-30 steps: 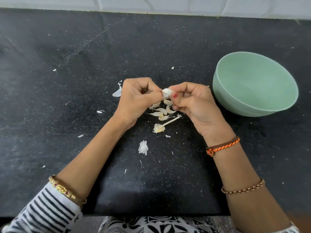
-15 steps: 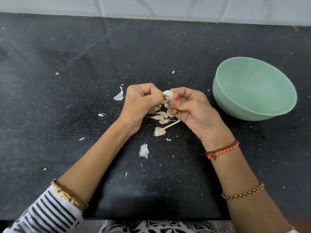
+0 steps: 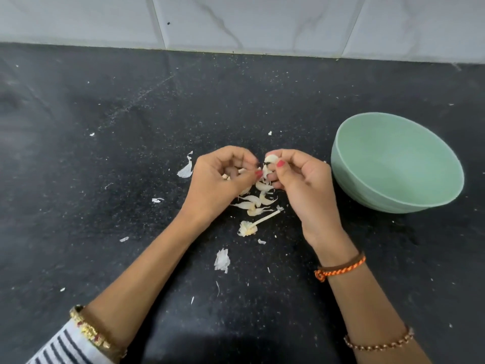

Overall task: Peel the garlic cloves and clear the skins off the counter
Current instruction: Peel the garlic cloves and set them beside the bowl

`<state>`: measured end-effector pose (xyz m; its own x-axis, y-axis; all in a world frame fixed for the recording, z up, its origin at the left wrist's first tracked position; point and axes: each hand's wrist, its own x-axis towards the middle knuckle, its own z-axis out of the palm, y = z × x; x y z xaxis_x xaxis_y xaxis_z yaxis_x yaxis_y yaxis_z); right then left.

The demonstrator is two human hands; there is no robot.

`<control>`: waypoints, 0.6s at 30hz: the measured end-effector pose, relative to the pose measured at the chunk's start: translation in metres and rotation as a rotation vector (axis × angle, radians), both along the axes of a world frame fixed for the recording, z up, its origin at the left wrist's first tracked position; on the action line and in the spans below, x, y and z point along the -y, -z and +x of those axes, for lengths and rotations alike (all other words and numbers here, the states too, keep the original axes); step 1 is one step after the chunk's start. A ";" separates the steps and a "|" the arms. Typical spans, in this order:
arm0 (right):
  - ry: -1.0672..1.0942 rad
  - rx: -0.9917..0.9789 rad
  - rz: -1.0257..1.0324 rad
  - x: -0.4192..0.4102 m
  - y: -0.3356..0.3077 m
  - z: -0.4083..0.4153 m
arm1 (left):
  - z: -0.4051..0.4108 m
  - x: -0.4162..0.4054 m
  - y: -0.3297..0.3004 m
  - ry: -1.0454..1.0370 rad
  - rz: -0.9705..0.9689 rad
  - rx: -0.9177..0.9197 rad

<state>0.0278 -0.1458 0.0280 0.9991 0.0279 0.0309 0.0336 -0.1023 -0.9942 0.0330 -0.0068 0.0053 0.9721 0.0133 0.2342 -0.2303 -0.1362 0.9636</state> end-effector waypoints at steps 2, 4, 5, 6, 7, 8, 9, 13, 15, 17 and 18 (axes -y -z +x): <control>0.014 0.037 -0.020 -0.001 0.002 0.000 | 0.000 0.000 0.001 -0.028 0.040 0.040; 0.017 0.045 -0.001 -0.001 0.002 0.000 | -0.001 0.000 0.002 -0.032 0.032 0.018; 0.017 0.049 0.015 0.000 0.003 0.000 | -0.002 0.001 0.001 -0.031 0.000 -0.009; 0.017 0.049 0.030 0.000 0.003 0.000 | -0.002 0.001 0.000 -0.032 -0.038 -0.032; 0.017 0.047 0.043 0.000 0.004 0.000 | -0.003 0.003 -0.002 -0.030 -0.072 -0.047; 0.014 0.046 0.052 0.000 0.004 0.000 | -0.004 0.004 -0.003 -0.022 -0.096 -0.052; 0.008 0.046 0.061 0.000 0.004 0.000 | -0.004 0.005 -0.004 -0.007 -0.113 -0.054; 0.002 0.058 0.095 -0.002 0.005 -0.001 | -0.004 0.005 -0.003 -0.001 -0.137 -0.062; 0.001 0.066 0.103 -0.002 0.005 -0.001 | -0.004 0.005 -0.005 -0.003 -0.161 -0.061; -0.007 0.076 0.085 -0.002 0.005 0.000 | -0.005 0.005 -0.007 0.003 -0.160 -0.058; -0.010 0.083 0.068 -0.002 0.005 0.000 | -0.006 0.005 -0.007 0.010 -0.152 -0.055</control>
